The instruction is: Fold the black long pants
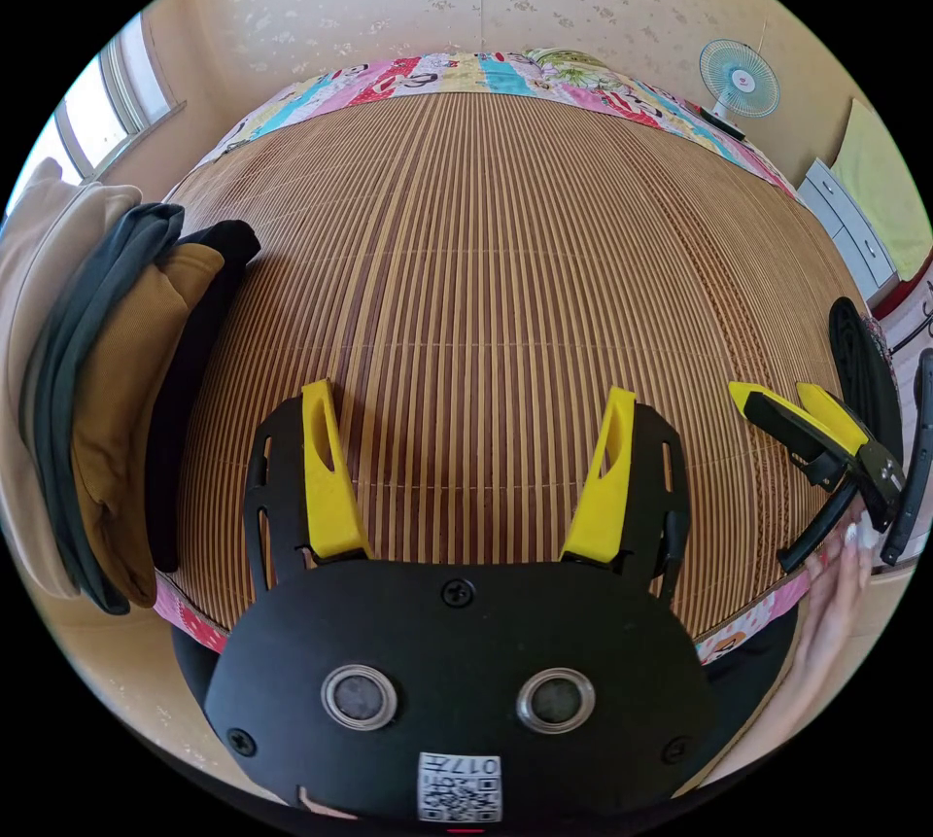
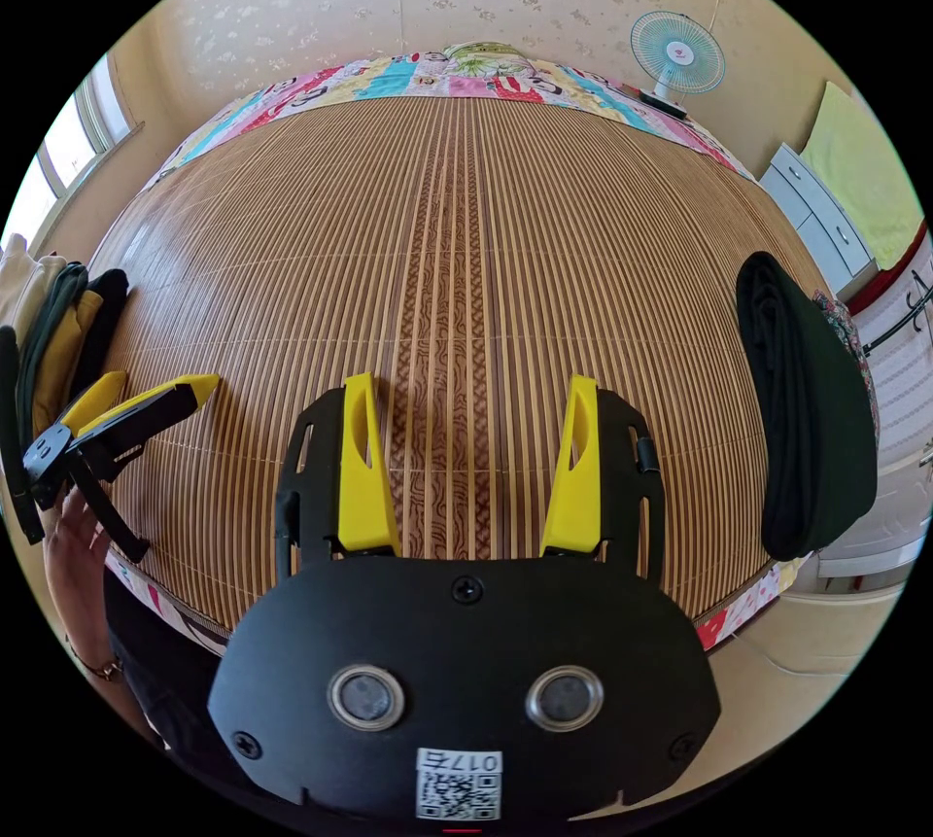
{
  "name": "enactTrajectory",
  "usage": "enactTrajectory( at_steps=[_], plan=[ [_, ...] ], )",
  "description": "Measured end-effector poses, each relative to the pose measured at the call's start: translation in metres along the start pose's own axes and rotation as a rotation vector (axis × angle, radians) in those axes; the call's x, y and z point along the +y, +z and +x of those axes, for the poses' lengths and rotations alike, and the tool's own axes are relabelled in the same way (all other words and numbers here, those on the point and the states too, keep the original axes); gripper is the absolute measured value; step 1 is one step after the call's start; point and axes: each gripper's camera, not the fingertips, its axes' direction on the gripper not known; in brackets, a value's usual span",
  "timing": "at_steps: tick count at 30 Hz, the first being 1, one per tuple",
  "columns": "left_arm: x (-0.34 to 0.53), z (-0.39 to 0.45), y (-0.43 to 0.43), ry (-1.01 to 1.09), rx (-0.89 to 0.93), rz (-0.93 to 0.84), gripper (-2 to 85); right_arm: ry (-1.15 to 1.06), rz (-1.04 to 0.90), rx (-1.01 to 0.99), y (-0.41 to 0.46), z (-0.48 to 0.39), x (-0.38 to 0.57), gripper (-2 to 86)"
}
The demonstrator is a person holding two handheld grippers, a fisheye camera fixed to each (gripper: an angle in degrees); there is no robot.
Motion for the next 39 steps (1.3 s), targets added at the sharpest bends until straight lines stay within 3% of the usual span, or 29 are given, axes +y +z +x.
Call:
enactTrajectory(
  at_steps=[27,32,33,34,36,39],
  plan=[
    [0.004,-0.021,-0.021,0.008,0.008,-0.013,35.3,0.027,-0.007,0.017,-0.012,-0.003,-0.004,24.5],
    [0.012,-0.039,-0.034,0.035,0.044,-0.022,31.3,0.0,-0.016,-0.009,-0.026,-0.003,0.011,20.7],
    [0.02,-0.049,-0.046,0.031,0.079,-0.006,27.1,-0.008,-0.014,-0.037,-0.033,-0.001,0.019,18.5],
    [0.032,-0.063,-0.059,0.048,0.197,0.023,16.0,-0.003,-0.013,-0.06,-0.037,0.001,0.024,17.2],
    [0.051,-0.088,-0.079,0.078,0.447,0.079,5.4,0.051,0.032,-0.27,-0.059,0.02,0.048,9.4],
    [0.088,-0.131,-0.126,0.144,0.721,0.247,7.7,0.067,0.26,-0.646,-0.101,0.047,0.095,3.5]
  ],
)
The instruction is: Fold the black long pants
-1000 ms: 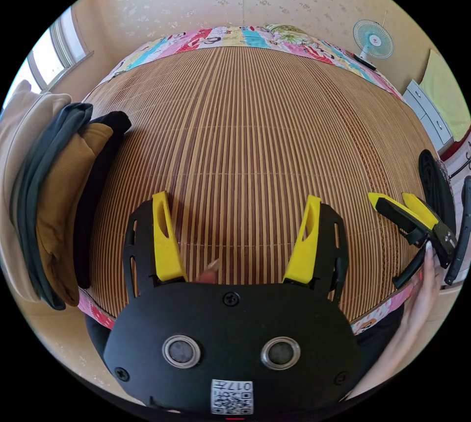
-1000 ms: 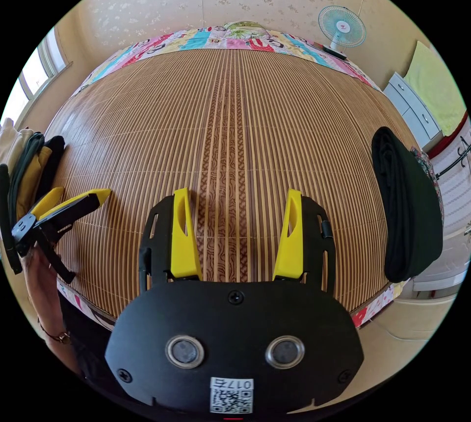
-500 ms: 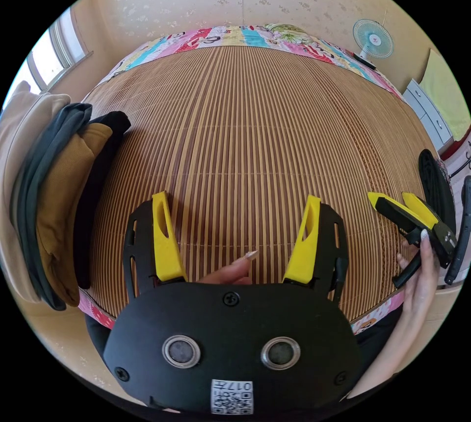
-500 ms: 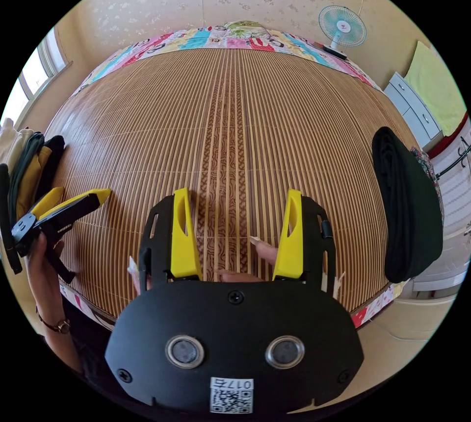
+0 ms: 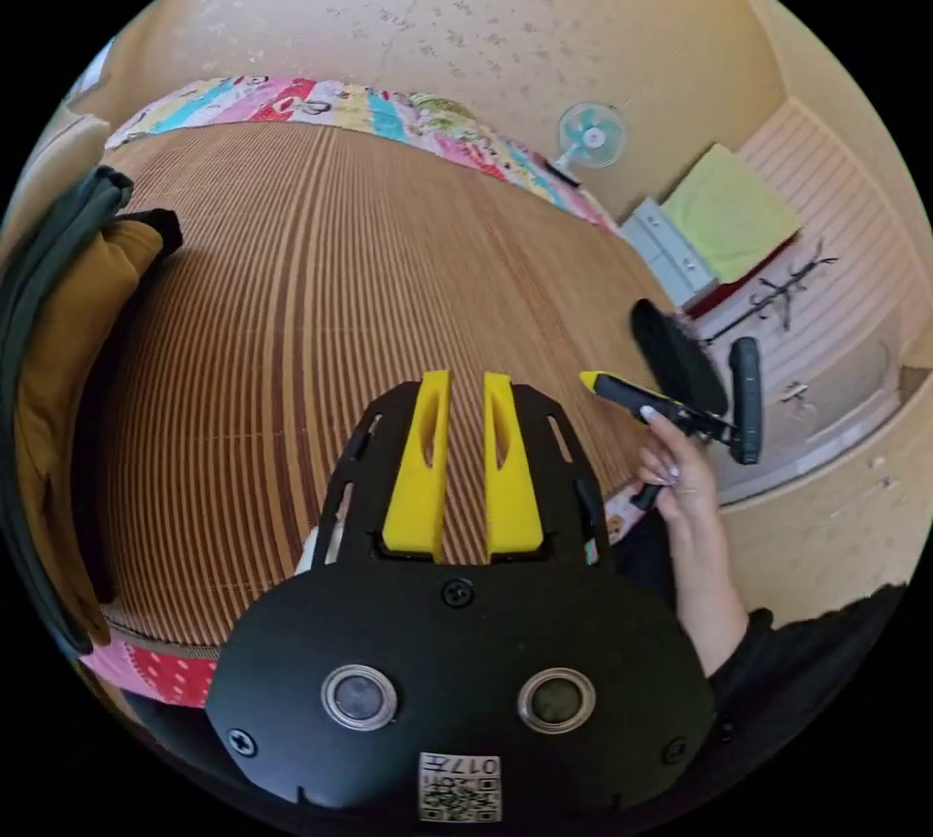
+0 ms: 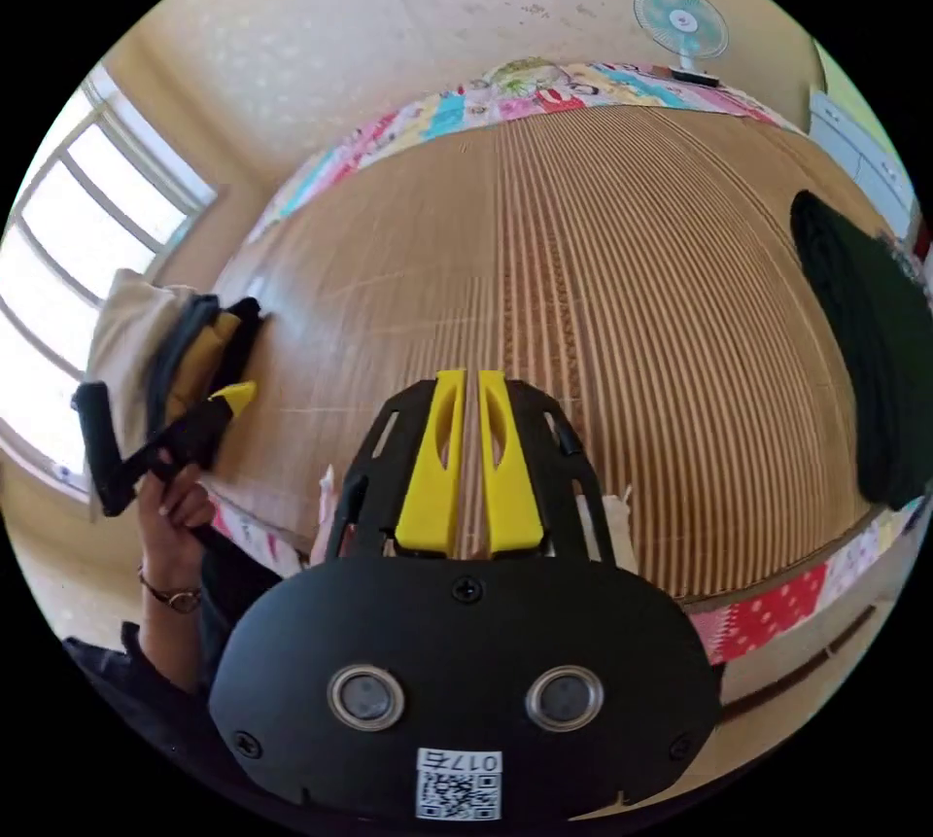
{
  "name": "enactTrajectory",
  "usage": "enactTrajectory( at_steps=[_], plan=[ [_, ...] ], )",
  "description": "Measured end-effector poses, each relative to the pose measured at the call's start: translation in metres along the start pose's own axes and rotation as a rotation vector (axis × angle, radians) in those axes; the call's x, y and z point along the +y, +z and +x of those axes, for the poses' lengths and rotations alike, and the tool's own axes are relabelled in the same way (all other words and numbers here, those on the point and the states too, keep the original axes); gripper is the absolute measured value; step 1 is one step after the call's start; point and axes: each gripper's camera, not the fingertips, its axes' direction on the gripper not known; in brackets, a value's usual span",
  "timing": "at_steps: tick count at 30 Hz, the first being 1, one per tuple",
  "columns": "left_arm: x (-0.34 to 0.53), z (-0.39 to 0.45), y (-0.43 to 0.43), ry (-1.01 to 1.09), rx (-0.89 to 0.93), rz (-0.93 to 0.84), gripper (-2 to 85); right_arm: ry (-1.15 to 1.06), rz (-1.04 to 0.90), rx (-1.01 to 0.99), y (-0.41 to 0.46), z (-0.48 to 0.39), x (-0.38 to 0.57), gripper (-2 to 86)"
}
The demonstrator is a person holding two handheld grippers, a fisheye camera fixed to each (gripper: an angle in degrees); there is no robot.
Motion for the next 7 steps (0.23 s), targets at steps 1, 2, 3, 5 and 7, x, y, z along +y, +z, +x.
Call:
enactTrajectory(
  at_steps=[1,2,3,5,7],
  plan=[
    [0.009,0.005,-0.032,0.036,0.011,0.074,8.3,0.001,0.049,-0.046,-0.011,-0.001,0.007,2.9],
    [0.014,0.007,-0.047,0.039,-0.003,0.107,8.3,-0.014,0.12,-0.098,-0.029,-0.005,0.02,2.1],
    [0.021,0.008,-0.077,0.02,-0.044,0.161,8.3,-0.048,0.143,-0.092,-0.041,-0.012,0.029,1.7],
    [0.032,0.002,-0.116,-0.043,-0.098,0.219,8.3,-0.086,0.101,-0.017,-0.045,-0.025,0.037,1.4],
    [0.04,-0.016,-0.144,-0.161,-0.179,0.158,8.2,-0.111,0.014,0.044,-0.036,-0.034,0.039,1.5]
  ],
)
